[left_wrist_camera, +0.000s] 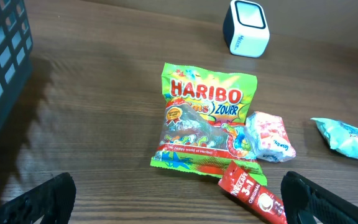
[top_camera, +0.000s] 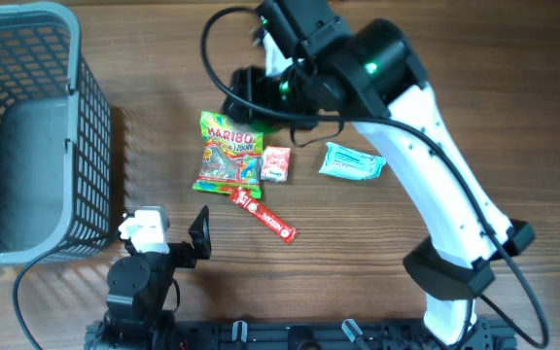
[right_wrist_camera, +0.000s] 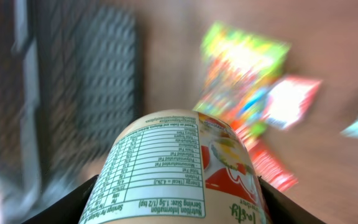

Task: Scan the item barcode
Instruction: 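Hold the jar's barcode label in front of the white scanner, then carry the jar to the table's right edge and release it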

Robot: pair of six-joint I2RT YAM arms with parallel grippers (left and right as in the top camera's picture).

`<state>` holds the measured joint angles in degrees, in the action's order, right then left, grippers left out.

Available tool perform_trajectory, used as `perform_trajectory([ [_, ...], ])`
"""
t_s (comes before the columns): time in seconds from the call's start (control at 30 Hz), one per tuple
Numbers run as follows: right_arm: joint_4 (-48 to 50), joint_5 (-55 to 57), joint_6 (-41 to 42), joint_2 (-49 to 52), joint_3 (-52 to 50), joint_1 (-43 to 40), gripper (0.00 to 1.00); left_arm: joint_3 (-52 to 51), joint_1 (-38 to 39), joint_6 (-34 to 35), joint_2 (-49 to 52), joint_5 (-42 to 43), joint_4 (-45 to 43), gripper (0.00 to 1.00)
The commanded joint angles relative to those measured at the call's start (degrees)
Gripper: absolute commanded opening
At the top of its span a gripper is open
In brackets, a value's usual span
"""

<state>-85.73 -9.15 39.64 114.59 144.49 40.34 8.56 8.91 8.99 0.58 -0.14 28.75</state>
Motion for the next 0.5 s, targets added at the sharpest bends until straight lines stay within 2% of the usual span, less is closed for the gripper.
perform_trajectory([
  [0.0, 4.7, 33.5, -0.5, 0.3, -0.1, -0.5, 0.62, -0.5, -0.1, 0.5, 0.0, -0.8, -0.2, 1.00],
  [0.1, 12.9, 43.1, -0.7, 2.0, -4.0, -2.0, 0.62, -0.5, -0.1, 0.5, 0.0, -0.8, -0.2, 1.00],
  [0.17, 17.4, 45.5, -0.7, 3.2, -6.0, -3.3, 0.61, -0.5, -0.1, 0.5, 0.0, -0.8, -0.2, 1.00],
  [0.3, 34.3, 43.3, -3.9, 7.0, -13.8, -7.6, 0.56, -0.5, -0.1, 0.5, 0.0, -0.8, -0.2, 1.00],
  [0.47, 51.8, 42.5, -6.7, 12.5, -19.3, -10.1, 0.56, -0.5, -0.1, 0.5, 0.0, -0.8, -0.2, 1.00],
])
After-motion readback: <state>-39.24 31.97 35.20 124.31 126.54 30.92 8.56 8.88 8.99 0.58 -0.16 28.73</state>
